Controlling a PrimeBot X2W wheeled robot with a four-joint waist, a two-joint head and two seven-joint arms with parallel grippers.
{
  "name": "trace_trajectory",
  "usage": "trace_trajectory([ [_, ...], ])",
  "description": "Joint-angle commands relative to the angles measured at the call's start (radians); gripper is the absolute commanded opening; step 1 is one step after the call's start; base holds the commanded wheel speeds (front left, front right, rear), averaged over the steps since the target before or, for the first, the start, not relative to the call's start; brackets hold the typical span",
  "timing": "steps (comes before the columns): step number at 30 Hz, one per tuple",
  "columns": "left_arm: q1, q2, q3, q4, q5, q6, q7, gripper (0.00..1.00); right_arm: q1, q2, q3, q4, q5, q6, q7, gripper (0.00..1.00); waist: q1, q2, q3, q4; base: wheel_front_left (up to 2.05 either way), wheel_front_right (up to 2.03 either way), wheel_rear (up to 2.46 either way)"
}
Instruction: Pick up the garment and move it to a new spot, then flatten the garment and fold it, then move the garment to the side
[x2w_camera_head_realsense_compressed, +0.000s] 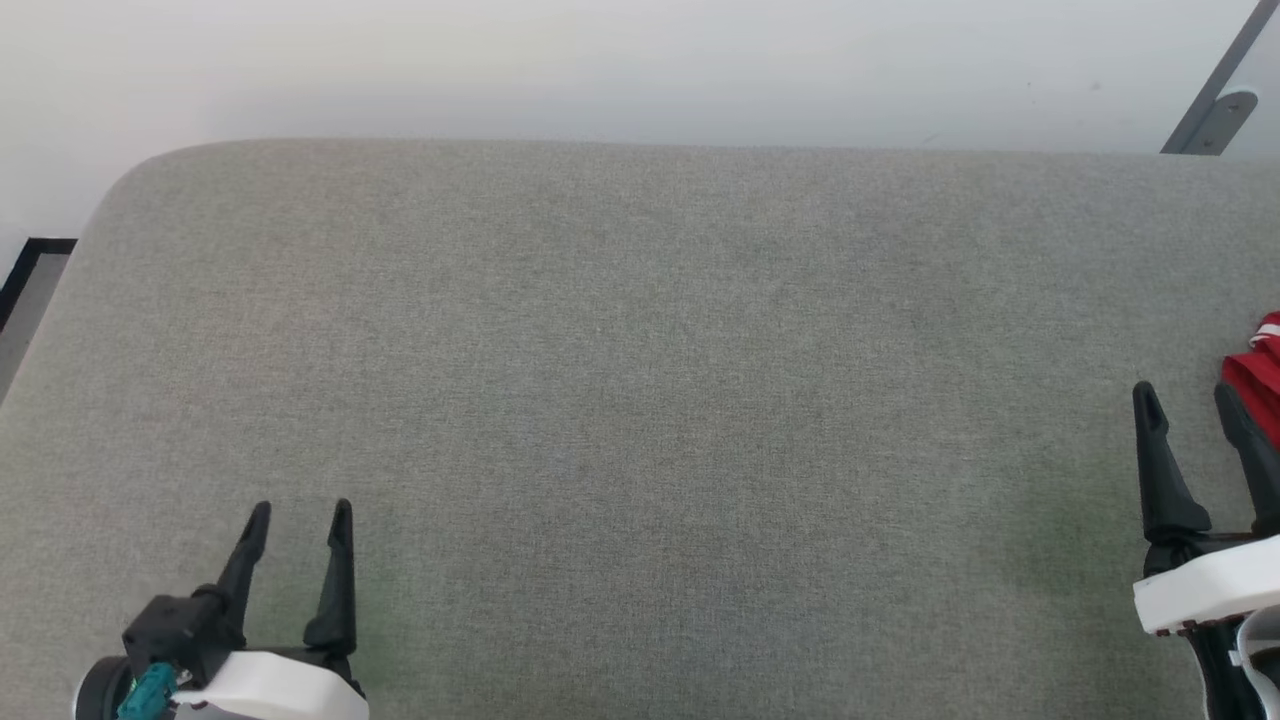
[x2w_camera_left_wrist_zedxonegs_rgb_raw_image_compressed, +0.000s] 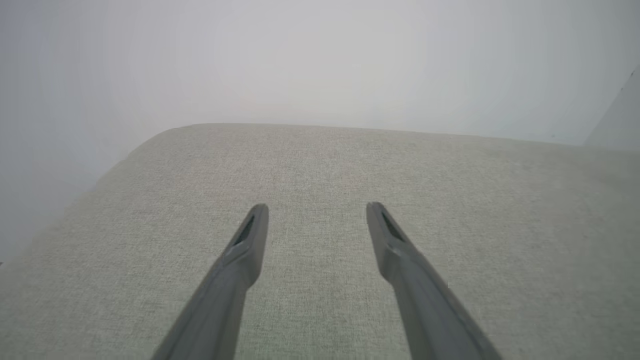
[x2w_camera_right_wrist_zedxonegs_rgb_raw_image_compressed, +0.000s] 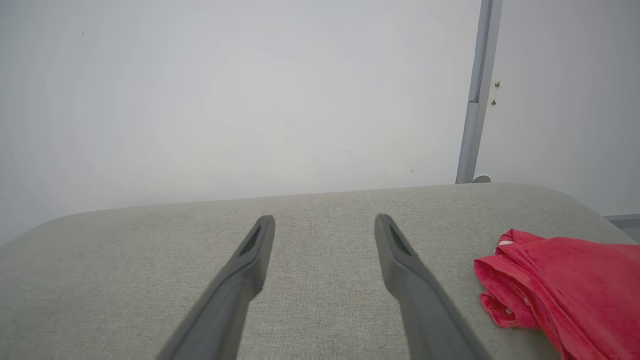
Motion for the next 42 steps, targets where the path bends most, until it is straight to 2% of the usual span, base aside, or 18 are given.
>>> trace_trajectory([
  [1, 0.009, 0.001, 0.001, -0.003, 0.0, -0.002, -0.005, 1.0, 0.009, 0.004, -0.005, -0.009, 0.001, 0.0, 0.005, 1.0, 0.0, 0.0, -0.002, 0.001, 0.0, 0.0, 0.0],
  [8, 0.011, -0.005, 0.0, -0.028, -0.05, -0.002, -0.005, 1.0, 0.025, 0.019, -0.007, -0.025, 0.011, 0.0, 0.015, 1.0, 0.0, 0.0, -0.004, 0.001, 0.0, 0.0, 0.0],
  [22, 0.015, 0.018, -0.028, -0.018, -0.077, -0.002, -0.005, 1.0, 0.035, 0.027, 0.002, -0.034, 0.019, 0.0, 0.014, 1.0, 0.0, 0.0, -0.012, 0.004, 0.0, 0.0, 0.0],
  [28, 0.017, 0.01, -0.006, -0.032, -0.059, -0.002, -0.005, 1.0, 0.037, 0.029, 0.0, -0.04, 0.024, 0.0, 0.011, 1.0, 0.0, 0.0, -0.009, 0.005, 0.0, 0.0, 0.0],
  [29, 0.007, 0.009, -0.008, -0.032, -0.063, 0.0, 0.0, 0.0, 0.035, 0.026, 0.002, -0.032, 0.02, 0.0, 0.016, 0.0, 0.0, 0.0, -0.009, 0.005, 0.0, 0.0, 0.0],
  [34, 0.009, -0.016, -0.016, 0.011, -0.068, 0.0, 0.003, 0.0, 0.052, 0.051, 0.011, 0.013, 0.023, 0.0, 0.018, 0.0, 0.0, 0.0, -0.01, 0.004, 0.0, 0.0, 0.0],
  [42, -0.001, -0.022, -0.011, 0.011, -0.2, 0.0, 0.035, 0.0, 0.042, 0.067, 0.008, 0.026, 0.135, 0.0, 0.039, 0.0, 0.0, 0.0, -0.015, 0.001, 0.0, 0.0, 0.0],
])
